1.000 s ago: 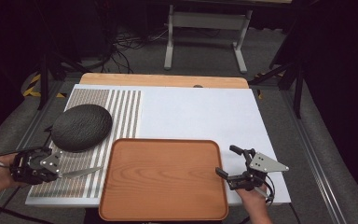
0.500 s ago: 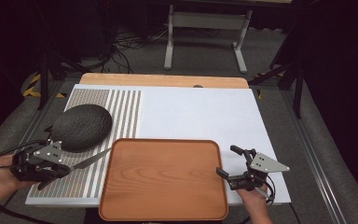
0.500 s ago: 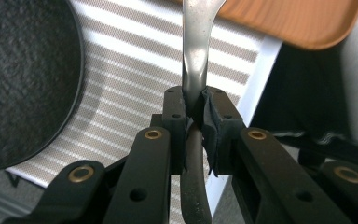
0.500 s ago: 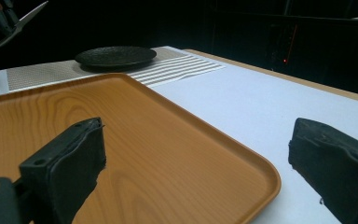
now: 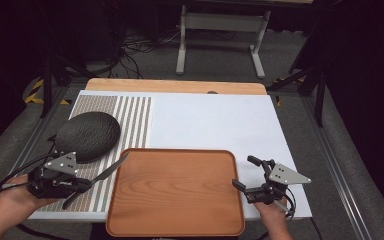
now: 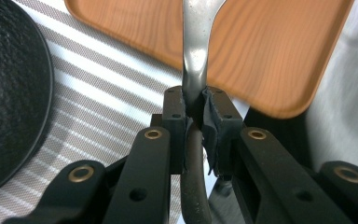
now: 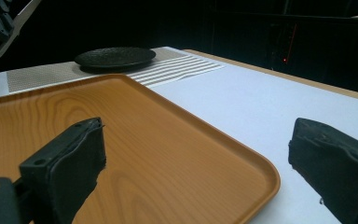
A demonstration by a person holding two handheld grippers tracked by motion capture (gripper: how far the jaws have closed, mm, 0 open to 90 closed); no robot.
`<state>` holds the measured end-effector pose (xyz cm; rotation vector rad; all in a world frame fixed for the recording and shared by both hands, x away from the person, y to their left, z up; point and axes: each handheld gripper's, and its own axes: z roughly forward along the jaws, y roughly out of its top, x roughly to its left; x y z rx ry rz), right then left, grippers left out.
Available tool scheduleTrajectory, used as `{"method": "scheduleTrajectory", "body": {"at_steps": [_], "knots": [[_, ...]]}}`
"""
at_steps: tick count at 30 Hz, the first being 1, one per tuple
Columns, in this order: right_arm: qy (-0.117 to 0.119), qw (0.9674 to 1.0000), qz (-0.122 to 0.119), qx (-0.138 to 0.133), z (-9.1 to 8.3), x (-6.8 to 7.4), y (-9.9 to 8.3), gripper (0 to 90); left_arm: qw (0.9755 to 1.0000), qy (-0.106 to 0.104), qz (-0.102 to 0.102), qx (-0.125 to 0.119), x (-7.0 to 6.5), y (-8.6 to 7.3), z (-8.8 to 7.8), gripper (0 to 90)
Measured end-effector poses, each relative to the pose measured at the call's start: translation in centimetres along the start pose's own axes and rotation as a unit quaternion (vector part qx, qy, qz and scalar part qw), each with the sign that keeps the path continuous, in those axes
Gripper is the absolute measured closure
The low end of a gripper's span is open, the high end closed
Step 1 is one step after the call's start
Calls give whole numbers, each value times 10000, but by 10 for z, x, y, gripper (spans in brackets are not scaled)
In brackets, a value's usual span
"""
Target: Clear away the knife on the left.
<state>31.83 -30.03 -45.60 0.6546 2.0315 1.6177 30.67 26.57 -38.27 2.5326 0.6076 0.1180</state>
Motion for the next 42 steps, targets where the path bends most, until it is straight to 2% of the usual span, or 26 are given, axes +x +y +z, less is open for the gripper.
{"method": "scheduleTrajectory", "body": {"at_steps": [1,12,19,21,26,29,30,32,38,42], "knots": [[-6,10000,0,-8,0,0,0,44,9999,-73,-105,-87,-1,4,1,802],[-12,10000,13,-41,-1,-1,0,44,9980,-274,-265,-512,-6,20,13,803],[-3,10000,10,-40,-1,-1,0,44,9949,-388,-466,-803,-11,30,24,803],[-3,10000,13,-41,-1,-1,0,44,9947,-384,-469,-825,-13,32,26,803],[-5,10000,3,-33,-1,-1,0,44,9918,-450,-714,-961,-17,35,33,803],[-8,10000,0,-32,-1,-1,0,44,9907,-392,-743,-1067,-20,37,38,802],[-10,10000,-3,-28,-1,-1,0,44,9900,-431,-782,-1092,-20,38,40,802],[1,10000,-7,-33,-1,-1,0,44,9906,-403,-771,-1056,-23,40,43,802],[-19,10000,-7,-30,-2,-2,0,44,9891,-432,-914,-1072,-26,46,52,802],[-8,10000,0,-31,-2,-2,0,44,9858,-501,-1201,-1064,-28,49,59,802]]}}
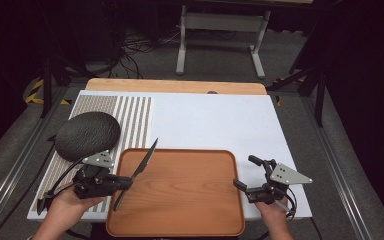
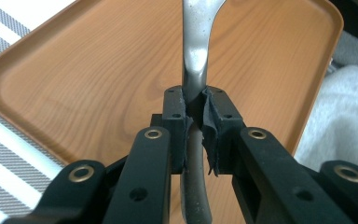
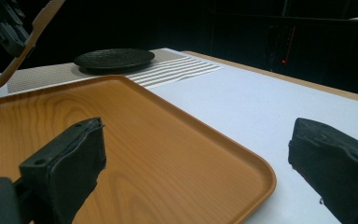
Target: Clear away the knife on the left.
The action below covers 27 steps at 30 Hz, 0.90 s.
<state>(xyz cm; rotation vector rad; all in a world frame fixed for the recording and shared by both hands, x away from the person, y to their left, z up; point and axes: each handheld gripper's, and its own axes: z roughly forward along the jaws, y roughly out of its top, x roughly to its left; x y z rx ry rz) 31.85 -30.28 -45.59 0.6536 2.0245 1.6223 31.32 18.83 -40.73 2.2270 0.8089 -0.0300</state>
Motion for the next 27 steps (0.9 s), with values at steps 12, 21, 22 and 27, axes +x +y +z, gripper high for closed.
{"method": "scheduleTrajectory", "body": {"at_steps": [12,21,22,27], "knots": [[16,10000,1,3,0,0,0,44,9973,252,-547,416,-3,2,22,802],[17,10000,8,1,1,0,-1,44,9942,320,-641,798,-4,2,34,801],[19,10000,8,1,1,0,-1,44,9938,298,-626,873,-4,2,37,801],[12,10000,21,5,0,-1,-1,44,9925,282,-645,1000,-4,2,42,801]]}}
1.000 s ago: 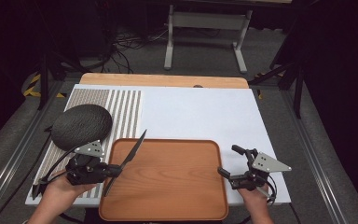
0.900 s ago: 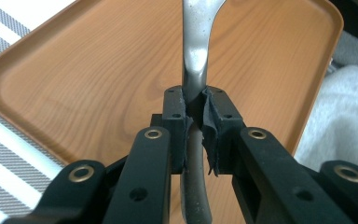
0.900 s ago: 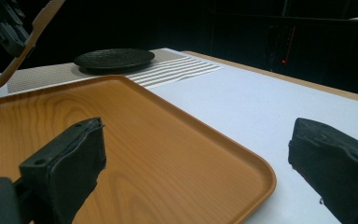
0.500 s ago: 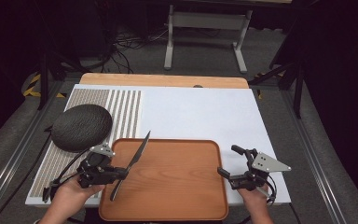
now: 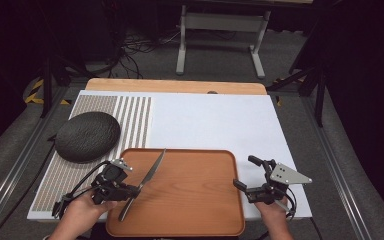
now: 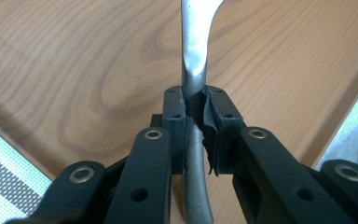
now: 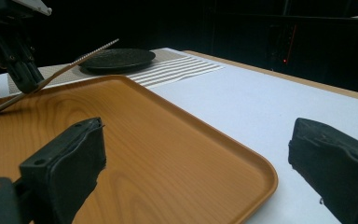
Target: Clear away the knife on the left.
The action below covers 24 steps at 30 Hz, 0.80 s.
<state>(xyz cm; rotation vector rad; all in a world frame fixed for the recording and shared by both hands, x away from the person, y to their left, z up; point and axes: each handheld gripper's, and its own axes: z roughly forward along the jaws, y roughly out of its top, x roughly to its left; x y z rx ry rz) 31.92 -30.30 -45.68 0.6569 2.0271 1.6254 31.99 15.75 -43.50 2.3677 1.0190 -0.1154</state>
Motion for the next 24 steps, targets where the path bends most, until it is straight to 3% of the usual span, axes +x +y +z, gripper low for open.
{"method": "scheduleTrajectory", "body": {"at_steps": [24], "knots": [[18,10000,-5,11,0,0,0,44,9987,-4,-203,466,8,1,17,798]]}}
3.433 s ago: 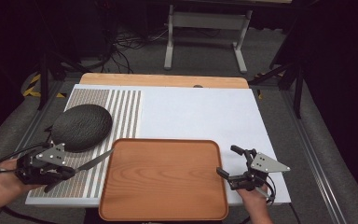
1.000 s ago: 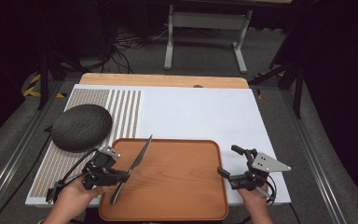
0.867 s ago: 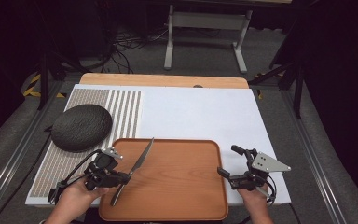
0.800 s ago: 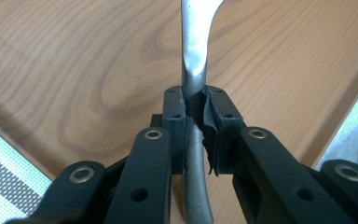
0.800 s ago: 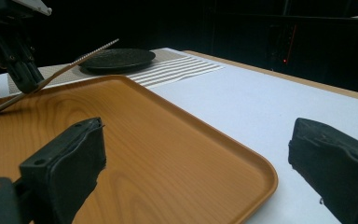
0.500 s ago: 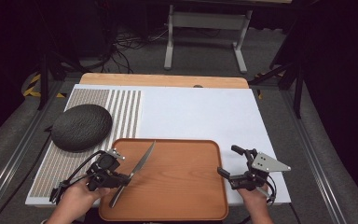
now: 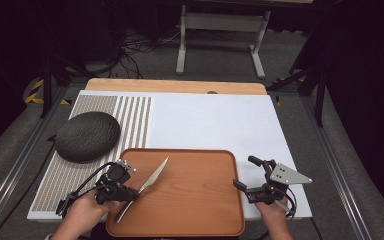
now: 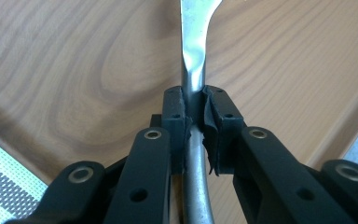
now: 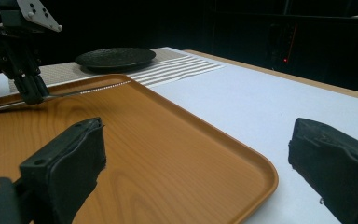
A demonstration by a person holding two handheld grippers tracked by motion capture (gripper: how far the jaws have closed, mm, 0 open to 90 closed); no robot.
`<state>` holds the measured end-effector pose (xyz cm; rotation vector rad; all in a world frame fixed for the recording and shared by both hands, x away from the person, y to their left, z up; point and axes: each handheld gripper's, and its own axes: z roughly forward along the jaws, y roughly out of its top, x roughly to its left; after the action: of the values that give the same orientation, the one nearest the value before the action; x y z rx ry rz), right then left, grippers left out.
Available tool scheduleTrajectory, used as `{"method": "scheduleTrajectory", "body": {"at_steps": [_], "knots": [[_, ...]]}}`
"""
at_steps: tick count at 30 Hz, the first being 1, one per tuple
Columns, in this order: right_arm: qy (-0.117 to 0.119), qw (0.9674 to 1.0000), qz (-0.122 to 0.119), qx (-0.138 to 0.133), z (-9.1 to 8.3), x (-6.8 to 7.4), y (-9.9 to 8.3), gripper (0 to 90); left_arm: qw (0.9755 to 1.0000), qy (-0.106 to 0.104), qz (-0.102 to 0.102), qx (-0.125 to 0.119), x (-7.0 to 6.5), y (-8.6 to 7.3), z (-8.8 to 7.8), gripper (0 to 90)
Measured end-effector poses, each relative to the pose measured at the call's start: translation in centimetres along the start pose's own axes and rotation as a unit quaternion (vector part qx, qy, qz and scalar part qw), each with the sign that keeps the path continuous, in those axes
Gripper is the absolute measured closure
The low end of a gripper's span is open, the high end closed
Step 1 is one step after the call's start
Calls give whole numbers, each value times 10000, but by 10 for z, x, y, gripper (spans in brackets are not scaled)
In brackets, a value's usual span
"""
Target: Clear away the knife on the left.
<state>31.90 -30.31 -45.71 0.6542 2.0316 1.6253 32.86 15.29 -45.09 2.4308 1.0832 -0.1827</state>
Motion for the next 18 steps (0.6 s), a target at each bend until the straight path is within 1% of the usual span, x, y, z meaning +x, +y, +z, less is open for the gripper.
{"method": "scheduleTrajectory", "body": {"at_steps": [3,9,12,14,16,17,18], "knots": [[-6,10000,2,2,0,0,0,44,10000,-7,-21,67,-1,0,2,798],[-1,10000,-4,-7,-1,0,0,44,9999,20,-12,117,-2,0,4,798],[7,10000,5,-7,0,0,0,44,9998,36,46,169,-3,0,6,797],[0,10000,0,-2,0,0,0,44,9998,32,28,171,-3,1,7,797],[5,10000,-2,1,0,0,0,44,9997,120,49,196,-2,1,7,797],[2,10000,3,-6,0,0,0,44,9997,120,49,196,-2,1,7,797],[2,10000,3,-6,0,0,0,44,9998,45,29,182,-2,0,7,797]]}}
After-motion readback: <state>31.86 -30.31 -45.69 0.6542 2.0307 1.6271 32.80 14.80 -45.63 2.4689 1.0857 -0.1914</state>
